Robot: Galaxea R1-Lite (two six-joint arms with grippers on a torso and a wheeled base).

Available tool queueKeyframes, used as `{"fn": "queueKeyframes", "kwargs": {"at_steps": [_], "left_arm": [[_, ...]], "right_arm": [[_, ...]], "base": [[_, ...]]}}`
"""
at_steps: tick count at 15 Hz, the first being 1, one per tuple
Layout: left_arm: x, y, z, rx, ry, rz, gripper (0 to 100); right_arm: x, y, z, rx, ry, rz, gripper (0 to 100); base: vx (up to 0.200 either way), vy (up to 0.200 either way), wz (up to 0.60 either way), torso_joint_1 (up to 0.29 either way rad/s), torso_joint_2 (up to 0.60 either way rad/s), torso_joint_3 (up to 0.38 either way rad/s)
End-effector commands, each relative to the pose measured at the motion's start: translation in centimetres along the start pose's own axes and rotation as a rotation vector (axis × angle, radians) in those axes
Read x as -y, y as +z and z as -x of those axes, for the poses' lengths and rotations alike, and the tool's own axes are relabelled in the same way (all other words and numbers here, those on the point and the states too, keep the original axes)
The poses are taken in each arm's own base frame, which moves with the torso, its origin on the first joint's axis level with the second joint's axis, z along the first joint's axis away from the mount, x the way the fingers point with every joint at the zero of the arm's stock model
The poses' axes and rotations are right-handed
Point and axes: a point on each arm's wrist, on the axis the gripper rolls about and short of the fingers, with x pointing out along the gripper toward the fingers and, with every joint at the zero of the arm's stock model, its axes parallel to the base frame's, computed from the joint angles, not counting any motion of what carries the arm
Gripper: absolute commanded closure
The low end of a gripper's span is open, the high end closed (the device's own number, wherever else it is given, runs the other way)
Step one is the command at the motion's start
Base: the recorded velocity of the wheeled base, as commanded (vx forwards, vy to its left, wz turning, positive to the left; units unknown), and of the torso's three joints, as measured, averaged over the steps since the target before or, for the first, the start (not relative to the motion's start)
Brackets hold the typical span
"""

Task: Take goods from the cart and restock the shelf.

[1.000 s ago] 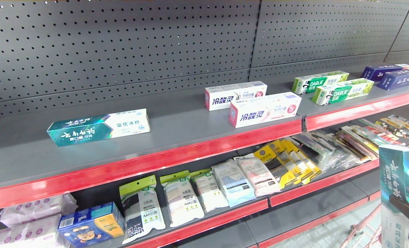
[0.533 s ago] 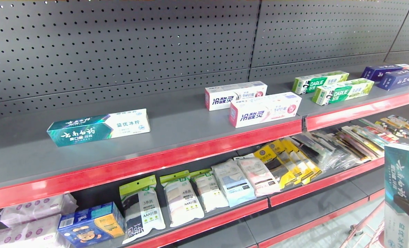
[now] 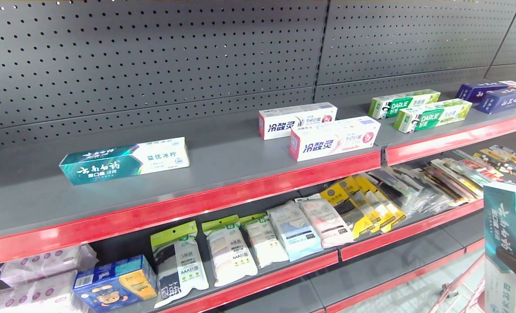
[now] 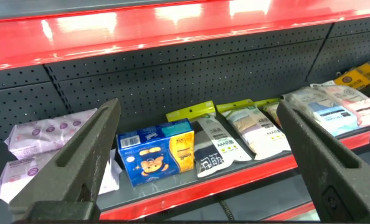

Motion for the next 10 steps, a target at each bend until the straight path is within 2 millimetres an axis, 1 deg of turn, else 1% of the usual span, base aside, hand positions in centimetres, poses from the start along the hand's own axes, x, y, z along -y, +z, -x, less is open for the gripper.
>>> {"fn": "queueKeyframes", "kwargs": {"at_steps": [1,3,4,7,10], "left_arm": [[0.00,0.00,-0.01,-0.001,0.000,0.001,0],[0.00,0.00,-0.01,-0.001,0.000,0.001,0],[0.00,0.00,-0.01,-0.001,0.000,0.001,0],[0.00,0.00,-0.01,-0.001,0.000,0.001,0],[0.00,0.00,-0.01,-0.001,0.000,0.001,0]], "right_arm": [[-0.03,-0.12,-0.06,-0.007,0.002,0.002,100],[-0.04,-0.12,-0.08,-0.008,0.002,0.004,100],[-0.04,-0.13,-0.11,-0.010,0.002,0.004,100],[-0.06,-0.21,-0.11,-0.013,0.005,0.021,100],[-0.06,-0.21,-0.11,-0.013,0.005,0.023,100]], "base": [[0.000,0.000,0.00,0.000,0.00,0.000],[0.000,0.000,0.00,0.035,-0.05,-0.035],[0.000,0.000,0.00,0.159,-0.32,-0.173],[0.000,0.000,0.00,0.224,-0.49,-0.279],[0.000,0.000,0.00,0.263,-0.59,-0.323]]}}
